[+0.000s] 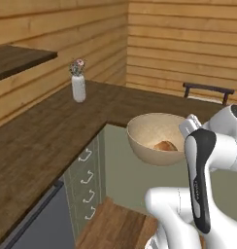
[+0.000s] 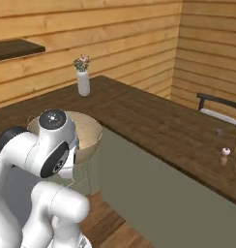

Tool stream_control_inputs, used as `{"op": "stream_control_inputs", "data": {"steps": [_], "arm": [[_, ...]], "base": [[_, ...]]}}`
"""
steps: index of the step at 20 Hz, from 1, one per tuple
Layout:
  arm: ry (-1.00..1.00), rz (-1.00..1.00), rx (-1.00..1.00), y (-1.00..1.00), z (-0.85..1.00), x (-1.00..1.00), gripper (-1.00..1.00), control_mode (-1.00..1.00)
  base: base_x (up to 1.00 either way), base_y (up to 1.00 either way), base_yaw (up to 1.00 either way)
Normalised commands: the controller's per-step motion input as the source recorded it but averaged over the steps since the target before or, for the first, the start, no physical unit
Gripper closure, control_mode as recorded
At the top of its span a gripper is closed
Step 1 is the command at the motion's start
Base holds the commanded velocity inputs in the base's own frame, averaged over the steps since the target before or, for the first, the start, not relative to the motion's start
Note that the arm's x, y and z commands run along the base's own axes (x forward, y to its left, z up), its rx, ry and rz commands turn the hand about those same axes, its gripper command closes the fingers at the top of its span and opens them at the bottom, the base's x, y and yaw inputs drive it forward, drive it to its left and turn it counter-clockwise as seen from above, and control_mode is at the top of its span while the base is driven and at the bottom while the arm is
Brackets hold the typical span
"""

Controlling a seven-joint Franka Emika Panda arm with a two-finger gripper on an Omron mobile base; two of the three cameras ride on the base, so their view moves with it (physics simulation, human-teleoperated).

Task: Open the cabinet, pick up the bread from the cabinet and place it in the basket. Then move the basket to the dining counter.

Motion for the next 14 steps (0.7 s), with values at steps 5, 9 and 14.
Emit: {"op": "stream_control_inputs", "data": {"steps": [5, 9, 14], "arm": [[0.0, 0.0, 0.0, 0.0, 0.0, 0.0, 1.0, 1.0], [0.0, 0.0, 0.0, 0.0, 0.0, 0.0, 1.0, 1.0], [0.0, 0.0, 0.0, 0.0, 0.0, 0.0, 1.0, 1.0]], "base": [[-0.05, -0.07, -0.7], [0.02, 0.03, -0.68], [0.15, 0.23, -0.55]]}}
